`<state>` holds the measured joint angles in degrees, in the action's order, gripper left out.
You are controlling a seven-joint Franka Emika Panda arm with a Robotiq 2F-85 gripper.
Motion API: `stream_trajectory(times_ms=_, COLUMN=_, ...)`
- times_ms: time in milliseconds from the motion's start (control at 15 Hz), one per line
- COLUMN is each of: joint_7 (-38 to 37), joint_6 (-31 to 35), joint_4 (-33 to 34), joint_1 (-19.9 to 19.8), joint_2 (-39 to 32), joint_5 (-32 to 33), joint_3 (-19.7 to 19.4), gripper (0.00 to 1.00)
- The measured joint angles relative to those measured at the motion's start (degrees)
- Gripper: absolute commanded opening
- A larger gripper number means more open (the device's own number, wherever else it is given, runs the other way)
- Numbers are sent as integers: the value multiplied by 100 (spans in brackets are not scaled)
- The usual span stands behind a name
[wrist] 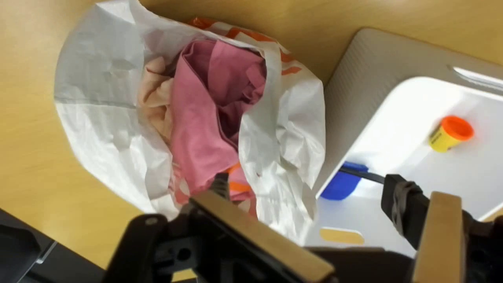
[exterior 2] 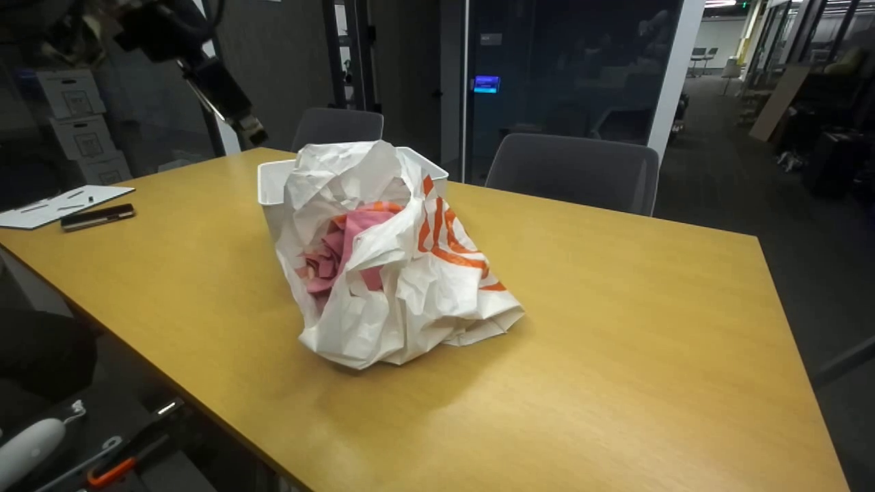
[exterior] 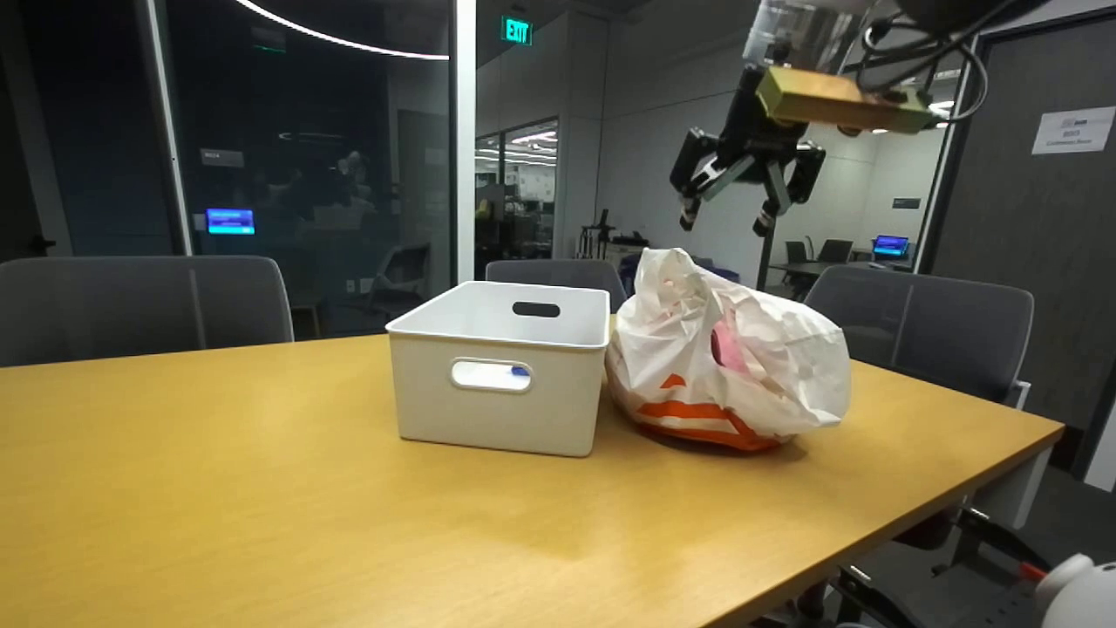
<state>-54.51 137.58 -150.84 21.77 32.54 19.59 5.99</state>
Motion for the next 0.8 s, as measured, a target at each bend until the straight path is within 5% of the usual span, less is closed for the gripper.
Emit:
stream_trajectory(times_ms=533, joint_7=5, joint_6=-978, joint_4=607, joint_1=-1480, joint_2=823, joint_5=-321, joint_3=1000, gripper=100)
stream_trajectory(times_ms=800, joint_7=3, joint_6=-989, joint_4=629, joint_1=-1633, joint_2=880, joint_5=-321, joint_3=1077, gripper=100)
